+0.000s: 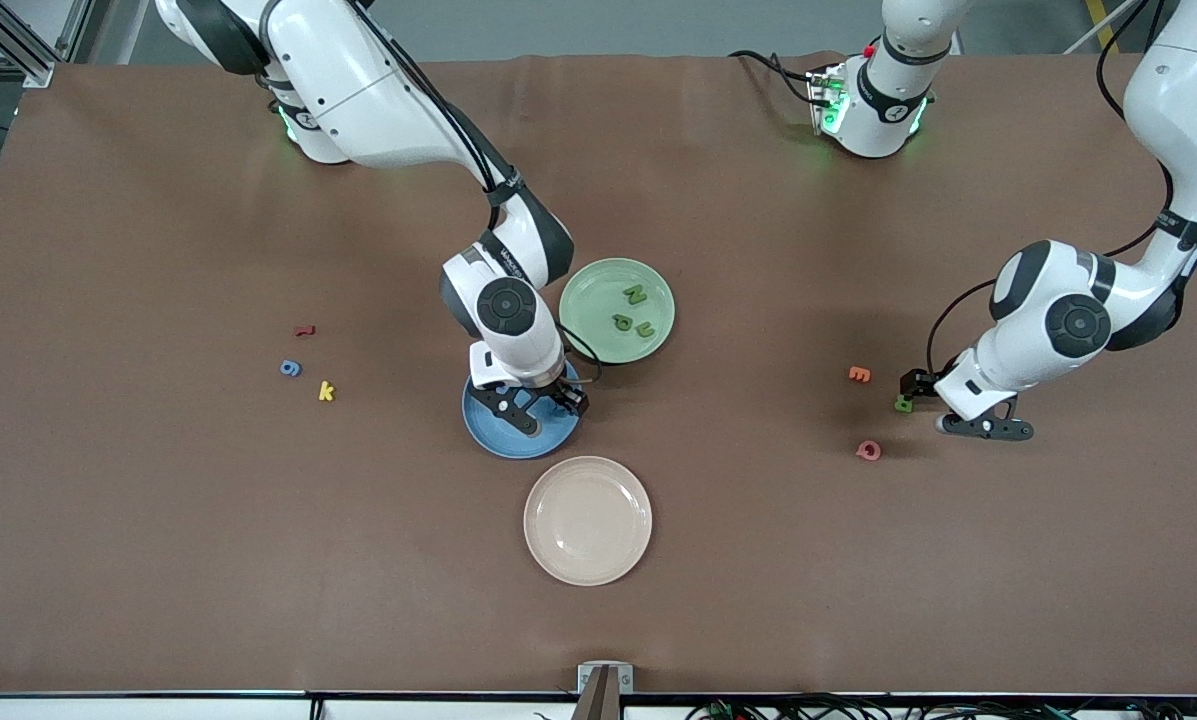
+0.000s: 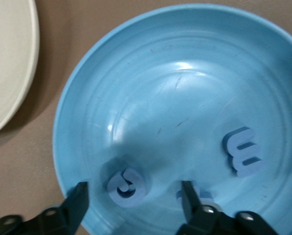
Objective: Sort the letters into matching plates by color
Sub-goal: 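Place the blue 6 on its plate while the left gripper grasps green B, then carry the green B to its plate while the right gripper grasps blue c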
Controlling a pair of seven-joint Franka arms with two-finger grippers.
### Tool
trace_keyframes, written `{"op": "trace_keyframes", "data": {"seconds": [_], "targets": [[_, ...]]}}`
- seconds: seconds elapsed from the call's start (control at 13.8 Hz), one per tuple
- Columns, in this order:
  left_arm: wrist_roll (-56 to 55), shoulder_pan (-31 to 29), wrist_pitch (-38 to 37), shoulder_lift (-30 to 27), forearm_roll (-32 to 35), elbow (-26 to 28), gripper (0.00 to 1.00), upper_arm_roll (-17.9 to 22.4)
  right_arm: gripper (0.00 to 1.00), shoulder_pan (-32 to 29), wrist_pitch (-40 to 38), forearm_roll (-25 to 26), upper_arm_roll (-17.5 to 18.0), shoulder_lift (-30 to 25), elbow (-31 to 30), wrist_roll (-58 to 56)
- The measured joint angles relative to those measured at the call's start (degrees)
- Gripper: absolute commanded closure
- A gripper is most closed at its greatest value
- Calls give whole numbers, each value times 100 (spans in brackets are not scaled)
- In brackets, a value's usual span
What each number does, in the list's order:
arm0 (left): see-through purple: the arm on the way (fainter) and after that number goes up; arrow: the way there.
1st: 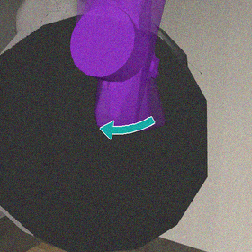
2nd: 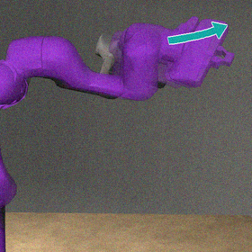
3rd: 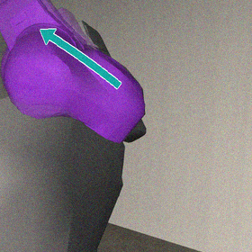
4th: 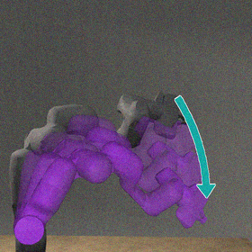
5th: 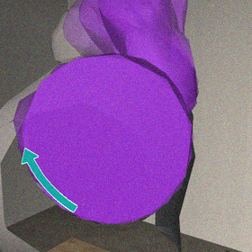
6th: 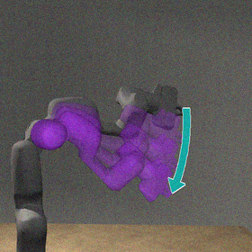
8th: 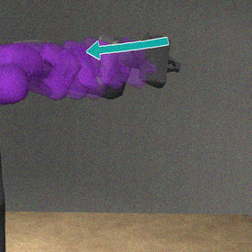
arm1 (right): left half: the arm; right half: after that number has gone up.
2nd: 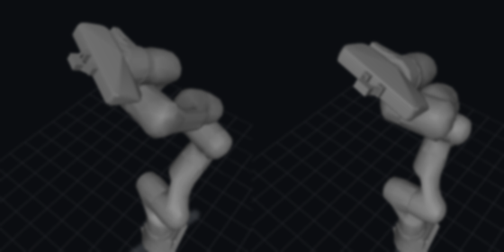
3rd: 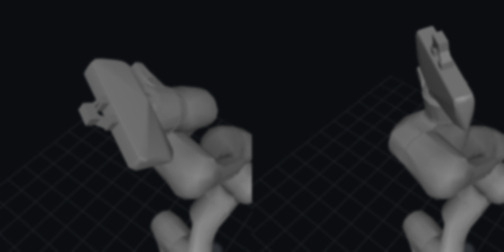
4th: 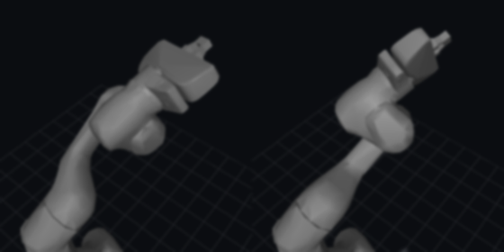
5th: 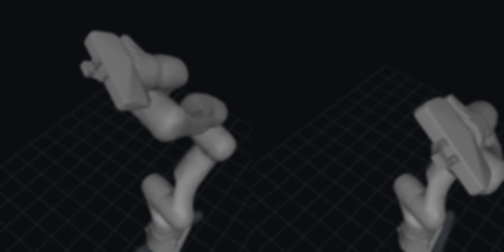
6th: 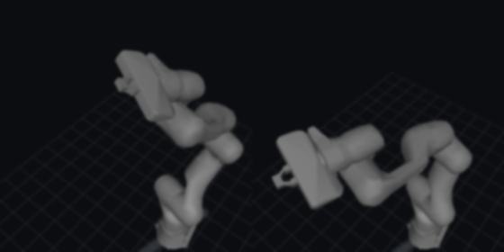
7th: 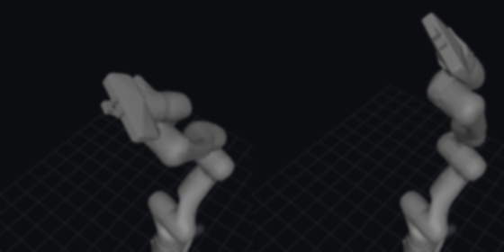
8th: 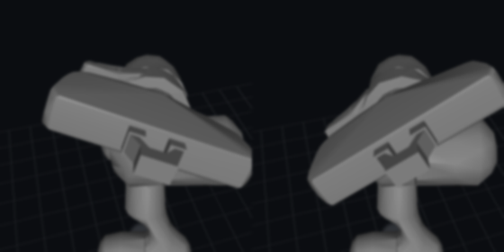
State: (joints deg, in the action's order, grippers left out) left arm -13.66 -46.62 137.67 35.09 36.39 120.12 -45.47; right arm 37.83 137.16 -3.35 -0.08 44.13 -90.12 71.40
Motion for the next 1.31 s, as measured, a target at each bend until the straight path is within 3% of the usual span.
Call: {"op": "trace_keyframes", "data": {"seconds": [0.44,0.58,1.16,1.23,1.31], "targets": [[242,45,95,68,7,42,34,-42,0,-38,-1070,13,-195,-241,72,-746],[216,181,95,69,39,41,39,-45,0,-101,-1171,14,-292,-503,-168,-1193],[-483,294,98,271,745,41,50,-40,0,-1044,48,175,-383,-1846,-2656,-3498],[-484,297,99,283,745,41,60,-40,0,-1126,62,271,-397,-1939,-2797,-3648],[-484,296,99,291,745,41,79,-36,0,-1204,63,396,-415,-2019,-2907,-3760]]}}
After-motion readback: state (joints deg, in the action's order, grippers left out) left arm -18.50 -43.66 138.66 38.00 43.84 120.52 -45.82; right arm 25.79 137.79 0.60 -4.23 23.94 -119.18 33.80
